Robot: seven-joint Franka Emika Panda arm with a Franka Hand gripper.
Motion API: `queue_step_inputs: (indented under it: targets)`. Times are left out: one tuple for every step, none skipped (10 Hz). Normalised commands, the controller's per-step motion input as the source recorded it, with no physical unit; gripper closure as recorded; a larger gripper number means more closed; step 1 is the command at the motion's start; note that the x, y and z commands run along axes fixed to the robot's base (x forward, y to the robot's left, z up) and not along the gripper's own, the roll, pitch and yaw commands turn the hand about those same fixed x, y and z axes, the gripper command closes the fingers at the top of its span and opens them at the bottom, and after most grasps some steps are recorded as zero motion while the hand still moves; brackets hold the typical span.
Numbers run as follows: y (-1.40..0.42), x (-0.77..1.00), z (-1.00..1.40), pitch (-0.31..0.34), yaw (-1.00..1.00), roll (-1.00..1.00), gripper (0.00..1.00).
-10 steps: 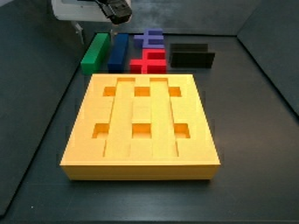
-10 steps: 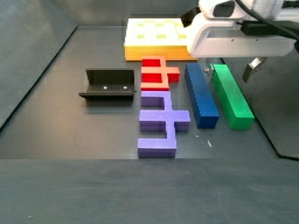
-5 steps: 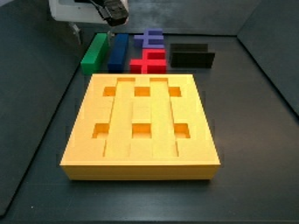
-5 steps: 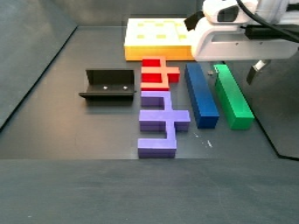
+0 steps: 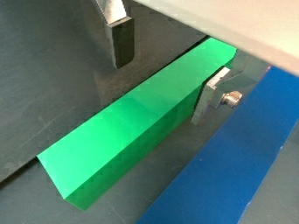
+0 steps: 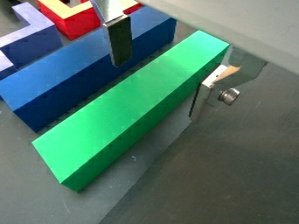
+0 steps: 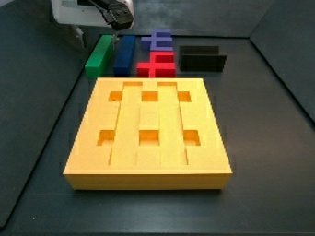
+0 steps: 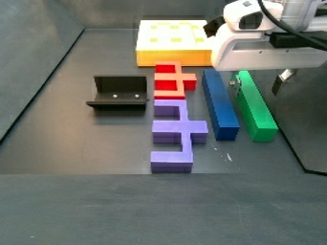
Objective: Pick up the green object. Move up. Move to above the board. Insert the green object.
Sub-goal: Pick up the green object.
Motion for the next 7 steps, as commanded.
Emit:
queue_step_inputs:
  targets:
    - [0.0,0.17,-0.17,0.0,0.0,0.13,0.0]
    - [0.0,0.16,-0.15,0.0,0.0,0.1,0.0]
    - [0.0,0.06,-0.09,0.0,0.0,0.04,0.0]
    - [-0.02,0.0,0.0,-0.04,0.0,0.03,0.0]
    - [-0.03,-0.04,0.0,-0.073,0.0,0.01,0.0]
    - [-0.02,0.0,-0.08,-0.074,0.0,0.0,0.0]
    - [-0.06,0.0,-0.08,-0.074,0.0,0.02,0.0]
